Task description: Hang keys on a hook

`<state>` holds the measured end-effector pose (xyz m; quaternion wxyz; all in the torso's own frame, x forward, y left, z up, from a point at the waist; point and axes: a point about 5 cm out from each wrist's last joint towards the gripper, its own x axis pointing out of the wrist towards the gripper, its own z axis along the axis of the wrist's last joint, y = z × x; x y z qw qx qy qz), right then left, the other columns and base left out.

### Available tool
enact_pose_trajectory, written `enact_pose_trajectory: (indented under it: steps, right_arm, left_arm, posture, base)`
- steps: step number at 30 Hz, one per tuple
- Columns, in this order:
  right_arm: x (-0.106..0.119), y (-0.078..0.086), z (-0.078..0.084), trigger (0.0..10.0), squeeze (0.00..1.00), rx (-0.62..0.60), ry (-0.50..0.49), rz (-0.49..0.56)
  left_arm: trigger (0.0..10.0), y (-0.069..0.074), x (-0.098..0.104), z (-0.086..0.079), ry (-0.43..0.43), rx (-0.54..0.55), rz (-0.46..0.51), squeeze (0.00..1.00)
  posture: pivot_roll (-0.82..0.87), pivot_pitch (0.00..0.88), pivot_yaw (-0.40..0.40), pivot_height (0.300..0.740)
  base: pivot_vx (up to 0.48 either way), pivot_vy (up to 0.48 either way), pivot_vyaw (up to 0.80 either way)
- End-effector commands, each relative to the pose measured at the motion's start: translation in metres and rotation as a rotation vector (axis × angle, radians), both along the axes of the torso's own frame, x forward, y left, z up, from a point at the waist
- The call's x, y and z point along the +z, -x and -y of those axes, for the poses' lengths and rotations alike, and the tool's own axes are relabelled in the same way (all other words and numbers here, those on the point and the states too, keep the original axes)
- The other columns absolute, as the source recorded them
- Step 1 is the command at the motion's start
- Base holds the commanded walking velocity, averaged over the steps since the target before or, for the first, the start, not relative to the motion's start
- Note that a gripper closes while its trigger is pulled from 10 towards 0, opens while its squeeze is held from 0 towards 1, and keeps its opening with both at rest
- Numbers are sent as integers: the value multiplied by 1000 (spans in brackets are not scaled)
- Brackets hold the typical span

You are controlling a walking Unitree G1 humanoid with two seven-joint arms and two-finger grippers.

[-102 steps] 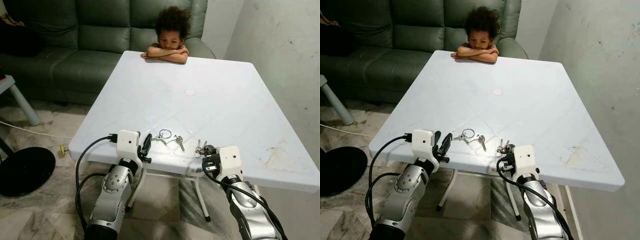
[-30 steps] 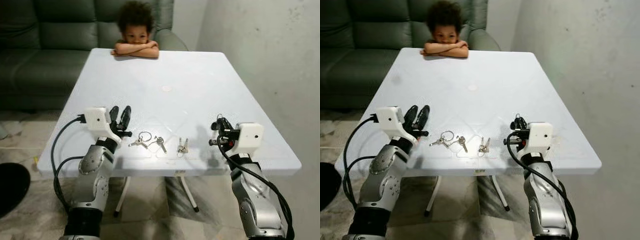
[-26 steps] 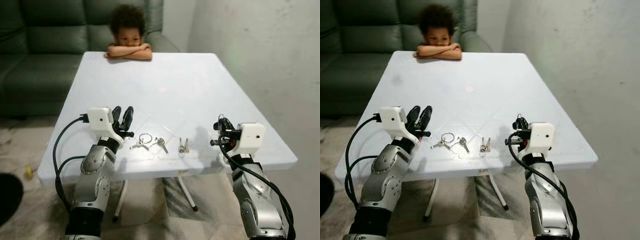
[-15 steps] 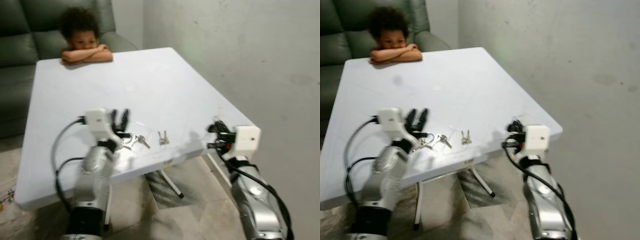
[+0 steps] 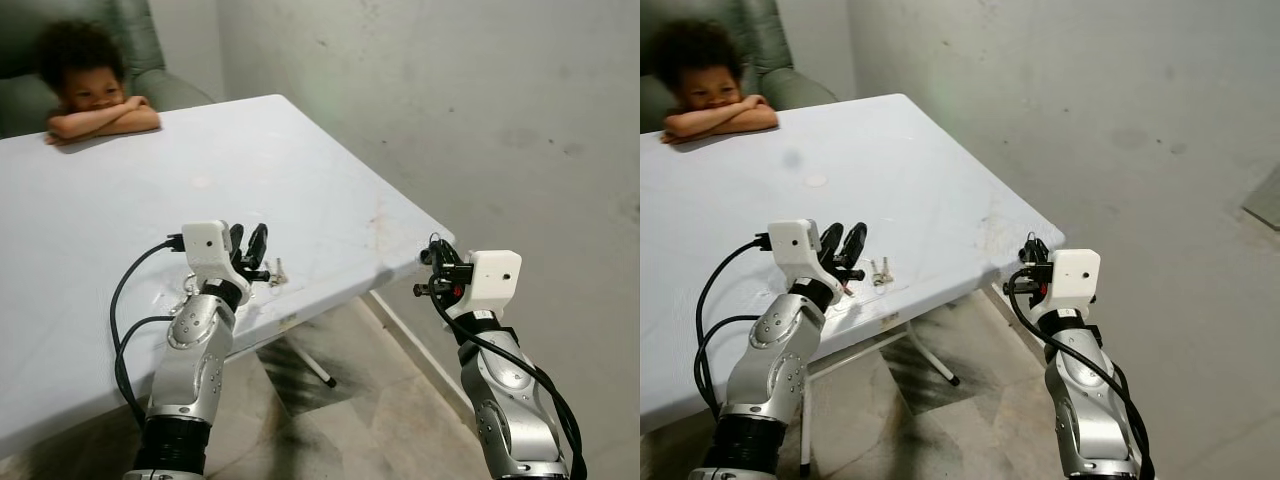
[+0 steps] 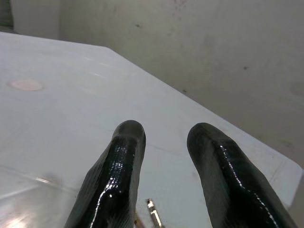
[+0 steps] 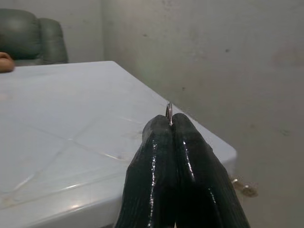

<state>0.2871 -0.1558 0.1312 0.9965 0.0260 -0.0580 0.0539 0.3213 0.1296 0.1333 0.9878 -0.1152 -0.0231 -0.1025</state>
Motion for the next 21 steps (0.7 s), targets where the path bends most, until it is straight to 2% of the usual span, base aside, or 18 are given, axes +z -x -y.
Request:
enact_pose_trajectory:
  steps: [1, 13, 18, 21]
  right_arm:
    - [7, -2, 3, 10000, 0, -9, 8, 20]
    - [7, -3, 2, 10000, 0, -6, 15, 18]
    - [6, -2, 1, 10000, 0, -3, 15, 14]
    - [5, -1, 1, 10000, 0, -4, 16, 11]
  left_arm:
    - [10000, 0, 1, 2, -10, -4, 13, 0]
    - [10000, 1, 3, 1, -27, -22, 34, 0]
    - [10000, 1, 3, 0, -12, -20, 34, 0]
    - [10000, 0, 0, 1, 22, -7, -5, 0]
  posture:
    - [84, 0, -51, 740]
    - [87, 0, -51, 740]
    - [88, 0, -53, 740]
    - [87, 0, -54, 740]
  base:
    - [0, 0, -750]
    - [0, 0, -750]
    - [0, -432, -750]
    - [0, 0, -752]
